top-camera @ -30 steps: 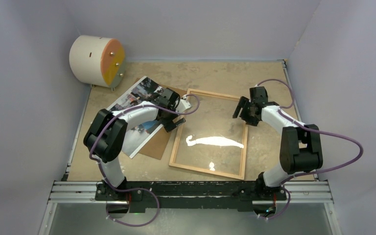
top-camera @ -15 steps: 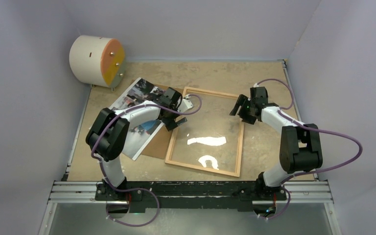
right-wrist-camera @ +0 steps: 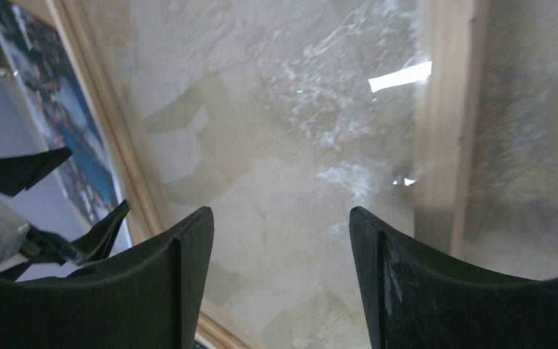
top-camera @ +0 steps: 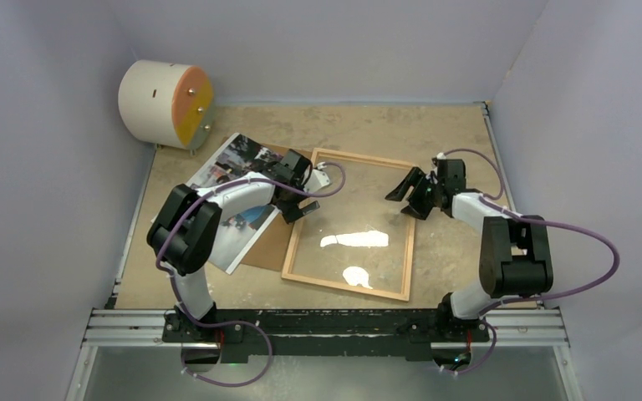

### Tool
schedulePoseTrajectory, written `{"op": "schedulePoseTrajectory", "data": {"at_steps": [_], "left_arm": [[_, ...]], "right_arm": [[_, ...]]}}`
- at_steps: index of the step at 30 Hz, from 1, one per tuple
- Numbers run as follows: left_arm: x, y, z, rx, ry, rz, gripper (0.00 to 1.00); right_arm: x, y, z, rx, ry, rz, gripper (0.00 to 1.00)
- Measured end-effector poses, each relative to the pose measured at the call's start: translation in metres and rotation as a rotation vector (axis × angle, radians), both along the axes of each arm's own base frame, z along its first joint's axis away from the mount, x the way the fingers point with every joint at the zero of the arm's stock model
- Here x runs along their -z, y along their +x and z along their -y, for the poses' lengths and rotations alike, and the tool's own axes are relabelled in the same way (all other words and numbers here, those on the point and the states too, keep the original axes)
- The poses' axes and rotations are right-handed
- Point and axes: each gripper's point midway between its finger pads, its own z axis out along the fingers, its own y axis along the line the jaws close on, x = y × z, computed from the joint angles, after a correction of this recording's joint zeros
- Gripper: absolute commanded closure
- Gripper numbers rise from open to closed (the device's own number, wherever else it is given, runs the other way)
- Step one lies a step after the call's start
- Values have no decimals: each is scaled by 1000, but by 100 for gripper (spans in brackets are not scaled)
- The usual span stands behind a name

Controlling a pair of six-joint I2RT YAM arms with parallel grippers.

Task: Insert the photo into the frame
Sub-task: Place the photo frame item in the photo frame.

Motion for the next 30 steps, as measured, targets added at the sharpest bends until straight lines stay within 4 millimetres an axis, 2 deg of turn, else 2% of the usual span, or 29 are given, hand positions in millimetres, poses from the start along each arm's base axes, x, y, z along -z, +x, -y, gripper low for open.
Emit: {"op": "schedulePoseTrajectory", "data": {"at_steps": [3, 7, 12, 16, 20, 26, 30], "left_arm": [[0, 0, 1, 4, 4, 3, 0], [0, 0, 0, 4, 7, 5, 0], [-1, 0, 0, 9, 11, 7, 0], [-1, 0, 0, 10, 13, 8, 0], [-1, 0, 0, 11, 16, 10, 0], [-1, 0, 1, 13, 20, 12, 0], [-1, 0, 1, 14, 20, 13, 0]], "right_arm": [[-4, -7, -12, -30, 76, -14, 31], [-18, -6, -22, -56, 147, 11, 31], [-34, -6, -25, -69, 172, 49, 29], [-32, -7, -12, -33, 95, 44, 29], [-32, 1, 5, 13, -7, 53, 34], [-30, 27, 23, 53, -113, 71, 56], [-16, 36, 31, 69, -158, 37, 61]]}}
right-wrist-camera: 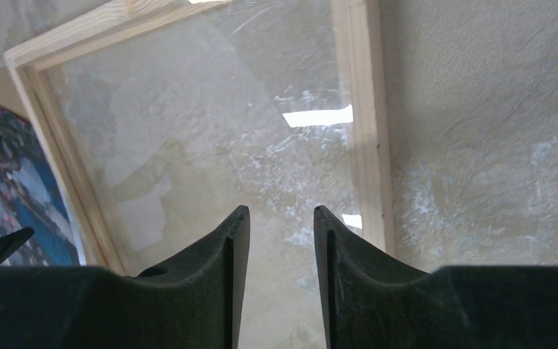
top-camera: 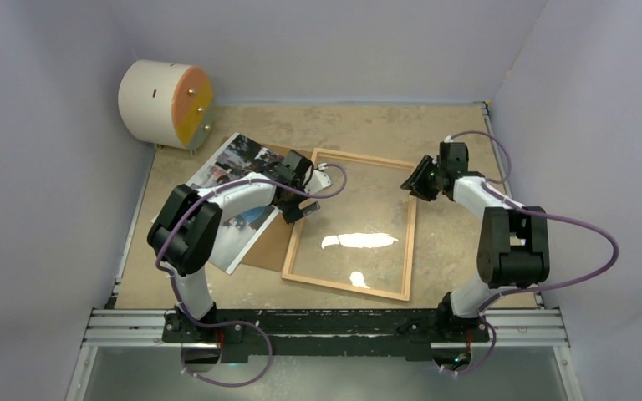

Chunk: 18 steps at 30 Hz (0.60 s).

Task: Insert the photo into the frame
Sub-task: Place the photo frame item in the photo frame.

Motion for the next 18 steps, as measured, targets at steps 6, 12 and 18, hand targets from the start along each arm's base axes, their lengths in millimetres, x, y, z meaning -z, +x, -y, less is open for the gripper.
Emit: {"op": "schedulePoseTrajectory", "data": {"at_steps": [6, 12, 18], "left_arm": [[0, 0, 0, 0, 0, 0, 0], [0, 0, 0, 1, 0, 0, 0], [0, -1, 1, 4, -2, -2, 0]], "right_arm": [[24, 3, 9, 20, -52, -74, 64], [29, 8, 7, 6, -65, -90, 64], [26, 11, 9, 2, -115, -99, 56]]}}
